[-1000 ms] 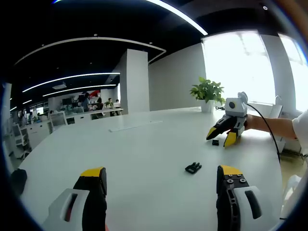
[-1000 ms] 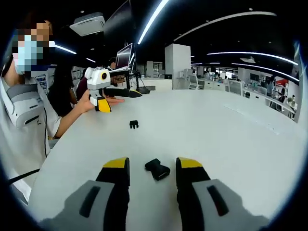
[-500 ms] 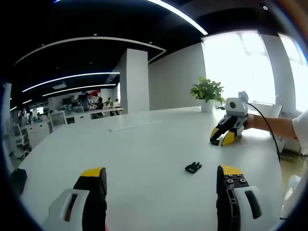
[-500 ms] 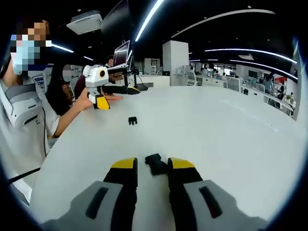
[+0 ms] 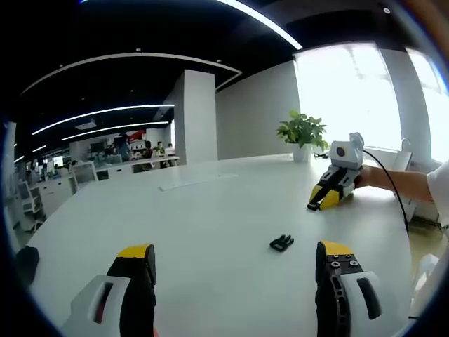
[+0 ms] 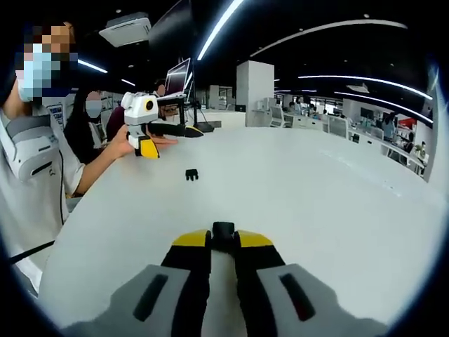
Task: Snap the two parts of the plastic buckle together until the buckle closes and remains connected.
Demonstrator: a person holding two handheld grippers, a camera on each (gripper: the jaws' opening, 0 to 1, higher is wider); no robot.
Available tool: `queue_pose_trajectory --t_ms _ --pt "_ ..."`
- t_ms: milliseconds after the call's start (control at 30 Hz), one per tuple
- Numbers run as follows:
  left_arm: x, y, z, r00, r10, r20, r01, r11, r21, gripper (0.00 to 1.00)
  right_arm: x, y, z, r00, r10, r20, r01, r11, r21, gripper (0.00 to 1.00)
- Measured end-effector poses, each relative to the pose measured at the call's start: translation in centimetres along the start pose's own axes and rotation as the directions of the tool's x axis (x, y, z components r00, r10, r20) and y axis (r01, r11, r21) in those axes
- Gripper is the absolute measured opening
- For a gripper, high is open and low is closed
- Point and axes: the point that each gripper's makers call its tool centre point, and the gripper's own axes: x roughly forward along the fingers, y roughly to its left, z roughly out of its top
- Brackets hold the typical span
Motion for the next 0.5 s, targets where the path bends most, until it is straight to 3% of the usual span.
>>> queue_pose_trajectory --t_ms 167,267,400,500 --pt "0.0 -0.1 0.0 1.0 -0.001 -0.002 0.001 1.0 0.0 0.97 0.1 -0.1 0.1 1.0 -0.014 -0.001 0.014 1.0 -0.022 0.12" --pt "0.0 -0.3 -0.1 1.0 -0.012 -0.003 0.012 1.0 -0.008 0.99 0.2 0.1 1.0 0.999 -0.012 0.03 0.012 1.0 -0.023 0.12" --pt "-0.1 -1.0 0.6 0.997 -0.068 0.045 0.071 0.995 -0.067 0.99 0.7 0.2 2.0 0.998 -0.002 0.057 0.004 0.999 -0.037 0.12" --pt "-0.2 -0.9 1.0 0.994 -0.075 0.074 0.082 0.992 -0.098 0.99 1.3 0.5 3.0 0.996 0.015 0.087 -0.011 0.999 -0.044 0.12"
